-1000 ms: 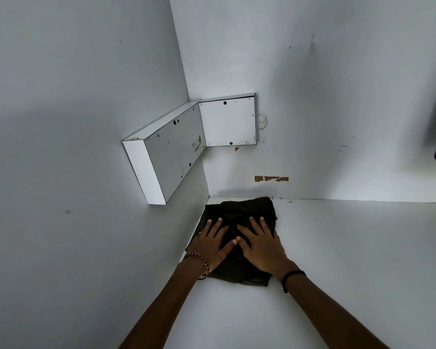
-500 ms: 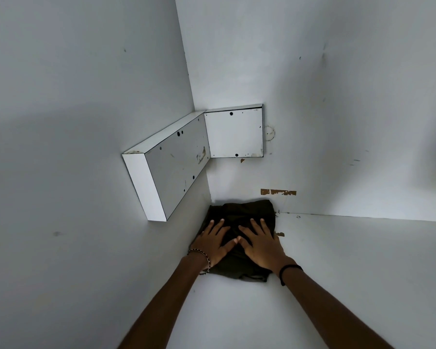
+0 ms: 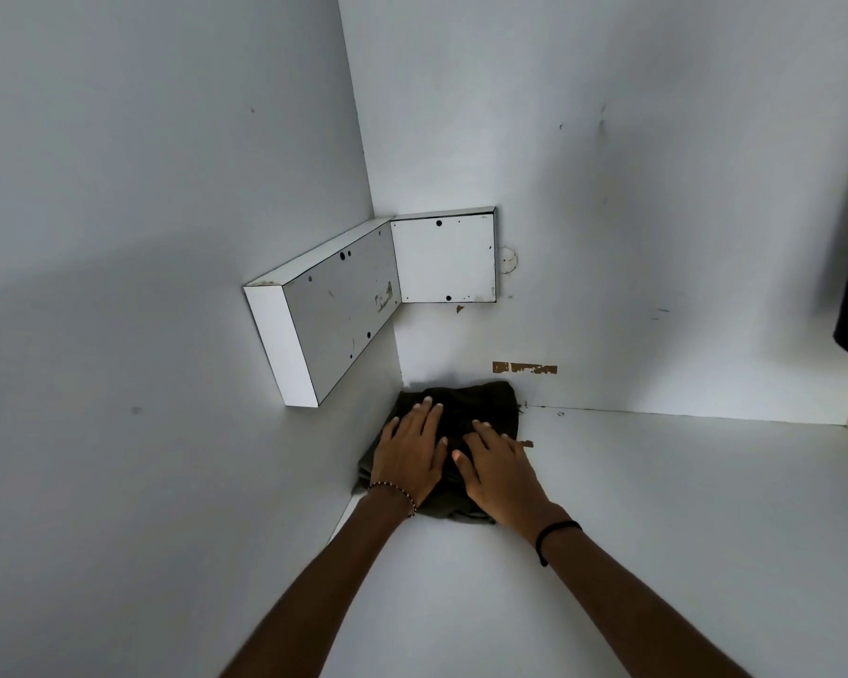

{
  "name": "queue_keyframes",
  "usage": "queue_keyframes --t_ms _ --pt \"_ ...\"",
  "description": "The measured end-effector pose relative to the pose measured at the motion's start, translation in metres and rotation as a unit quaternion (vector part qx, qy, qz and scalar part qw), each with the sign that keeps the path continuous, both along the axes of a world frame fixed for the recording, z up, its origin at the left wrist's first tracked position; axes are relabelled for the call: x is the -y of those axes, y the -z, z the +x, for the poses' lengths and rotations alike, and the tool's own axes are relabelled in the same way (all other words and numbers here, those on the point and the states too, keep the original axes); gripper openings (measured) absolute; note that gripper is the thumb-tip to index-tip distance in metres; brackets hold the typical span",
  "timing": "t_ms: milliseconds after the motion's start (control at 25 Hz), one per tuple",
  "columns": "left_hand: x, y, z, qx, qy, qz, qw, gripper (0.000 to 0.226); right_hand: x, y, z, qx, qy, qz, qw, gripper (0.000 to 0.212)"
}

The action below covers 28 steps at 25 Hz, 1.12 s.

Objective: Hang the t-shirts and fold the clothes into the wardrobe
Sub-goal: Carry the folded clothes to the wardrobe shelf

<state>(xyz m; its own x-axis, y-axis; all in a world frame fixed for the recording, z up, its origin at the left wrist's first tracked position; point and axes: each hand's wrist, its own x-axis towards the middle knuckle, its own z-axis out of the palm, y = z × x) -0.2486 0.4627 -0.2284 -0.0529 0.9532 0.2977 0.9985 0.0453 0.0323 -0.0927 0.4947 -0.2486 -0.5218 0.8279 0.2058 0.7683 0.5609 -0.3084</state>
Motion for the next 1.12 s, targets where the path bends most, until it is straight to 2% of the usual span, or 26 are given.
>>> queue_keyframes --t_ms 40,120,200,280,360,400,480,560,600,640,720,880,960,1120 --pt "0.006 0.001 0.005 -0.010 -0.005 0.006 1.000 0.053 0.005 0.001 0.003 -0.007 -0.006 0.005 1.000 0.099" --pt "0.014 0.009 0.012 0.003 -0.022 -0.063 0.998 0.051 0.016 0.007 0.009 0.006 -0.022 -0.031 0.999 0.099" --pt "0.021 0.015 0.015 0.018 -0.035 -0.131 0.991 0.052 0.025 0.010 0.015 0.043 -0.032 -0.067 0.996 0.083" --pt "0.025 0.011 0.014 0.030 -0.026 -0.148 0.988 0.052 0.026 0.008 0.018 0.059 -0.044 -0.081 0.994 0.062" --pt "0.029 0.004 0.015 0.035 -0.016 -0.143 0.989 0.049 0.028 0.004 0.020 0.044 -0.046 -0.086 0.994 0.058" --pt "0.034 0.003 0.017 0.029 -0.016 -0.127 0.991 0.048 0.031 0.004 0.021 0.033 -0.044 -0.074 0.996 0.062" --pt "0.047 0.005 0.022 0.009 -0.023 -0.070 0.997 0.049 0.041 0.009 0.025 -0.009 -0.042 -0.022 0.999 0.095" --pt "0.061 0.013 0.025 0.005 -0.029 -0.038 0.999 0.052 0.051 0.017 0.030 0.013 -0.061 0.002 0.998 0.125" --pt "0.066 0.017 0.026 0.017 -0.029 -0.052 0.998 0.053 0.056 0.019 0.033 0.036 -0.066 -0.006 0.997 0.128" --pt "0.069 0.020 0.027 0.033 -0.028 -0.079 0.996 0.053 0.059 0.019 0.034 0.051 -0.069 -0.022 0.996 0.121" --pt "0.075 0.020 0.028 0.055 -0.026 -0.103 0.993 0.053 0.065 0.010 0.034 0.032 -0.066 -0.053 0.996 0.093" --pt "0.093 0.013 0.041 0.056 -0.013 -0.060 0.997 0.047 0.082 0.004 0.039 -0.031 -0.039 -0.017 0.999 0.051" --pt "0.102 0.011 0.051 0.052 -0.004 -0.051 0.997 0.044 0.094 0.004 0.048 -0.062 -0.040 -0.003 0.997 0.044" --pt "0.120 0.006 0.077 0.078 0.027 -0.034 0.996 0.041 0.121 -0.001 0.074 -0.097 -0.018 -0.026 0.995 0.044"
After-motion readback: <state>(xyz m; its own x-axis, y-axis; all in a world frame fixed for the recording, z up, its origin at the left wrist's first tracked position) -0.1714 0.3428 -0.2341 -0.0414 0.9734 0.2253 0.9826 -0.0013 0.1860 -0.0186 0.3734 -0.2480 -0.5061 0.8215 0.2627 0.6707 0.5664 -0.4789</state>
